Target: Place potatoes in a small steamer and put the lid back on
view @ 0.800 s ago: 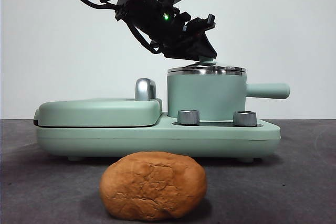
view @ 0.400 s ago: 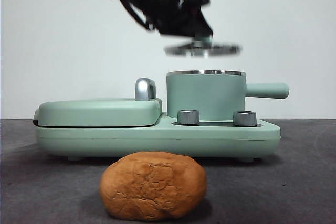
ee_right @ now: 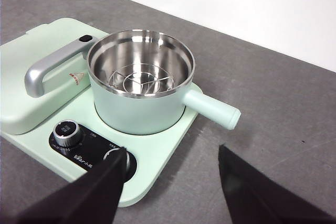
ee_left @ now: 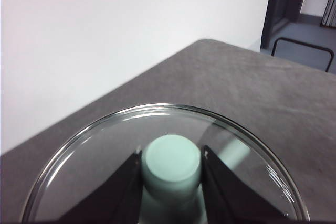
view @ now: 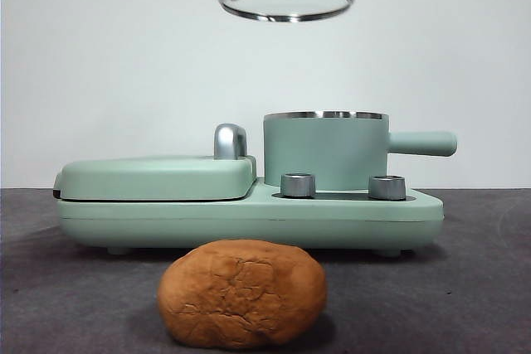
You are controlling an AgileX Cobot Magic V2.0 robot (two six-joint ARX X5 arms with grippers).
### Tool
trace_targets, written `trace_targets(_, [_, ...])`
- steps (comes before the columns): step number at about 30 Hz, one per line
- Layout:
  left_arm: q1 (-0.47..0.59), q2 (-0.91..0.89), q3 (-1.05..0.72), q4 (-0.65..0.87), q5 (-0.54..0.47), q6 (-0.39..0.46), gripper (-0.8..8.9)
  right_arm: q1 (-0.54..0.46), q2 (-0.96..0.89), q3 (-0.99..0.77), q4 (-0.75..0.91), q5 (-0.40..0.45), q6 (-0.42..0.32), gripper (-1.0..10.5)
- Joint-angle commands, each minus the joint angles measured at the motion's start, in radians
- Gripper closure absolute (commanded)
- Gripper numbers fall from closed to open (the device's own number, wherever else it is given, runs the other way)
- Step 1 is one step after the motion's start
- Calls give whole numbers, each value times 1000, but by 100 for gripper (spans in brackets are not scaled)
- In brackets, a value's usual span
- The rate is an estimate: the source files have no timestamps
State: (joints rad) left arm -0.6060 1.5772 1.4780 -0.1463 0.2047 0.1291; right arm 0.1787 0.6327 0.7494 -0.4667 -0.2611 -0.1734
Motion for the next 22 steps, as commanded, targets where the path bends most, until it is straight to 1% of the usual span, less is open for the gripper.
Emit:
trace_targets(1, [4, -58, 35, -90, -3, 30, 805, 3, 4, 16, 9, -1, 17, 669])
trace_targets(4, [19, -112, 27, -223, -3, 63, 805, 3, 4, 16, 9, -1, 17, 669])
trace_targets(7, [31, -174, -20, -271, -2, 60, 805, 3, 3, 16, 9, -1, 17, 670])
trace_targets(9, [38, -220, -61, -280, -2, 53, 805, 6, -2, 16, 8, -1, 17, 669])
trace_targets(15, [61, -382, -225, -273, -3, -5, 805, 37, -28, 16, -6, 0, 15, 669])
trace_targets(17, [69, -447, -295, -270, -5, -27, 805, 50, -28, 16, -23, -1, 4, 669])
trace_targets(21, [77, -576, -423, -262, -47, -79, 805, 86, -24, 16, -57, -5, -1, 669])
trace_targets(22, [77, -615, -457, -262, -61, -99, 805, 104, -18, 16, -63, -19, -10, 669])
